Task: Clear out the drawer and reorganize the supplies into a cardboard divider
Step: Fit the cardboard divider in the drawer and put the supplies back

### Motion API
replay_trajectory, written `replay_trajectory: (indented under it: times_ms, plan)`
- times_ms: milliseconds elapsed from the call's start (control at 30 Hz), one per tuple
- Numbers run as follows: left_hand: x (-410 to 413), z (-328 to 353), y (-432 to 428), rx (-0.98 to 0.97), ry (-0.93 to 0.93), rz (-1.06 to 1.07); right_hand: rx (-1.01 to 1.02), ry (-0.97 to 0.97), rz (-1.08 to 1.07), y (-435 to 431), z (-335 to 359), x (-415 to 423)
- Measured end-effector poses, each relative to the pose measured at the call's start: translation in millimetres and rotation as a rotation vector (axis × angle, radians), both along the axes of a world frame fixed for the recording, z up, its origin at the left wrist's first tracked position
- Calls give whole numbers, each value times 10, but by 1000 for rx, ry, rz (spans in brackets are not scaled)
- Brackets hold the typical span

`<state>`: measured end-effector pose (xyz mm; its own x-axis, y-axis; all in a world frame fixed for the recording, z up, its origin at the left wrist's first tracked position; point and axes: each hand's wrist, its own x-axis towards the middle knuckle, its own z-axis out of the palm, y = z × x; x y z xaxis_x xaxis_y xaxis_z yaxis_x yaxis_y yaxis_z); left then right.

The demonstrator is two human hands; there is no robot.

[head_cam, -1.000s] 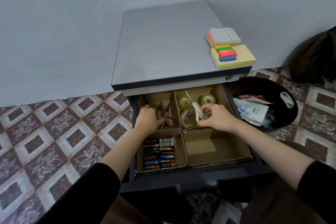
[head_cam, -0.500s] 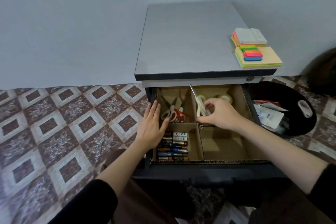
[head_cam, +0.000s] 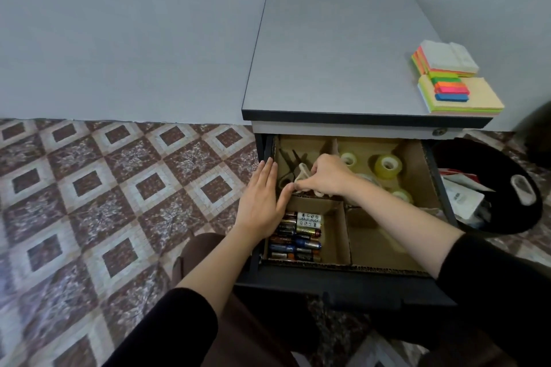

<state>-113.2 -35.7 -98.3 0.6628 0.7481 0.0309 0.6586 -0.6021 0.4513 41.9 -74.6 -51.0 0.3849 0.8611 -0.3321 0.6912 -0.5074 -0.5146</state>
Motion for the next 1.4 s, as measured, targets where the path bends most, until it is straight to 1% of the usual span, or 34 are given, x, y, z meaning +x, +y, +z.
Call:
replay_trajectory:
  times_ms: [100,267,467,633,767,867,1033,1133,1233,1300,1400]
  plan:
    - [2,-1,5,9,8,1,-34,-33,16,90,-78,-4]
    - [17,-35,20,21,17,15,-20,-28,-22,203,-141,-52]
    - [12,-62,24,27,4,27,70,51,-22,233,-201,-84]
    - [14,-32,8,30,9,21,193,43,-102,98,-149,-19]
    - [8,2,-7,34,21,17,237,57,-145,-63,-70,77]
    - [14,33,-15,38,64,23,243,67,-136,-207,2,177]
    - [18,75,-34,243,129,-44,314,34,-128,-462,152,323]
    - [29,124,-39,252,194,-94,341,-56,-88,-613,266,429]
    - [110,194,-57,270,129,-141,341,-148,-29,-753,417,571]
    - [249,282,-98,276,27,-159,351,-185,-15,-837,509,689]
    - [537,512,-156,306,-134,-197,392,-186,-40,-969,660,861]
